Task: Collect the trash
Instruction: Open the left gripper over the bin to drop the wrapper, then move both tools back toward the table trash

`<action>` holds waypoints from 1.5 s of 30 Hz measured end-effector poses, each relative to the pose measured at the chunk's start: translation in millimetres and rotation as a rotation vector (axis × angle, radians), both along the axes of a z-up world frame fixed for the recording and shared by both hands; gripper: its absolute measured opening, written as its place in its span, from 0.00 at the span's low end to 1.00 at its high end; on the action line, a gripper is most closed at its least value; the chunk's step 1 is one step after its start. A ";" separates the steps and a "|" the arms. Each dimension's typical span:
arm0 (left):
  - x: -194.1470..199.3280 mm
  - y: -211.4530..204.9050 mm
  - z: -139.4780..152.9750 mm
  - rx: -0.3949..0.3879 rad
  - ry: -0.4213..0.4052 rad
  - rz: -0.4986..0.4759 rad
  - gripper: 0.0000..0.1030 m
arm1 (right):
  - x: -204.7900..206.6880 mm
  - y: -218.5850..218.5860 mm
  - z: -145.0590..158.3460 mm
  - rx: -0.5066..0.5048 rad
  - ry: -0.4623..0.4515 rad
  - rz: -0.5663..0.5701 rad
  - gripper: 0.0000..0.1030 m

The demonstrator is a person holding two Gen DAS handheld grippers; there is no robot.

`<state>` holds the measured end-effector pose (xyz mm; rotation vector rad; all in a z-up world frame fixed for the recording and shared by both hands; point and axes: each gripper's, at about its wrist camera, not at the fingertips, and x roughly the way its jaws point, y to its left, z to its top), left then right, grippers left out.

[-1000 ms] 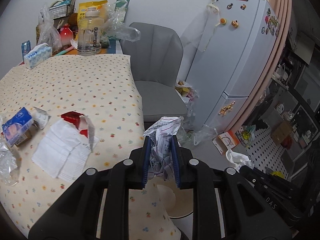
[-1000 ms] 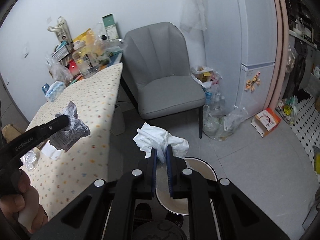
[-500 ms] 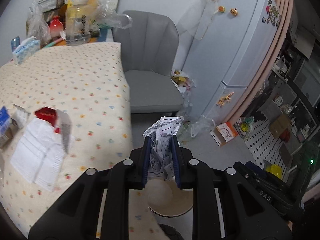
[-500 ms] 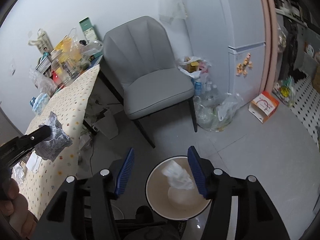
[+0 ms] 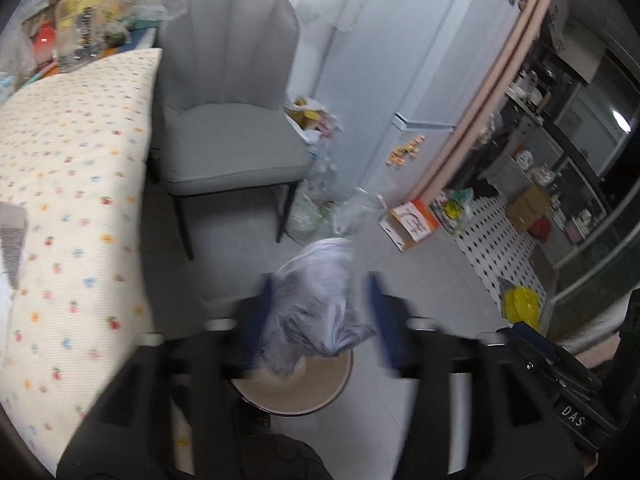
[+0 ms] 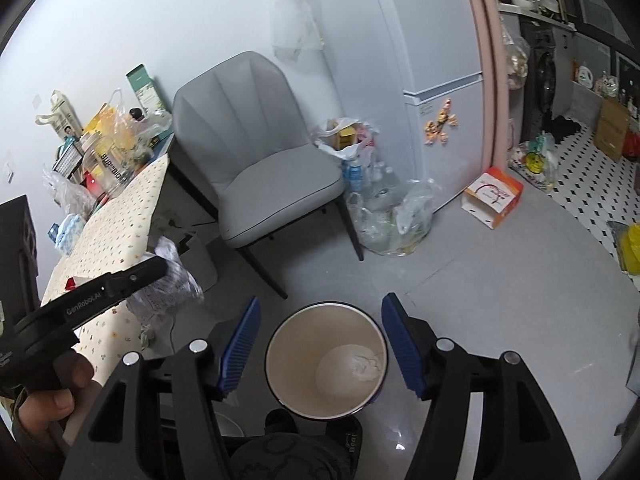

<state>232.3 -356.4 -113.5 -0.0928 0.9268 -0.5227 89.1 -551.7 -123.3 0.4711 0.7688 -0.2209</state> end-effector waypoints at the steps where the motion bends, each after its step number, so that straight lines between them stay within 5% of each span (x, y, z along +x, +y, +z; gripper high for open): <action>1: -0.9 -0.7 1.9 -0.015 -0.010 -0.014 0.86 | -2.3 -2.4 0.7 0.002 -0.002 -0.005 0.60; 4: -5.1 6.3 14.1 -0.035 -0.064 0.000 0.95 | -5.7 -2.5 2.6 0.001 -0.006 -0.007 0.61; 9: -6.9 33.6 30.9 -0.059 -0.081 0.066 0.95 | -1.2 8.3 9.1 -0.008 -0.018 0.018 0.65; 15: -27.0 71.7 50.7 -0.044 -0.166 0.138 0.95 | -3.3 39.9 34.8 -0.086 -0.103 0.023 0.94; 27: -72.6 169.4 94.3 -0.138 -0.272 0.273 0.95 | -11.9 109.6 82.2 -0.166 -0.176 0.066 0.93; 45: -146.4 285.9 120.5 -0.140 -0.355 0.389 0.95 | -30.5 214.9 119.4 -0.167 -0.240 0.300 0.93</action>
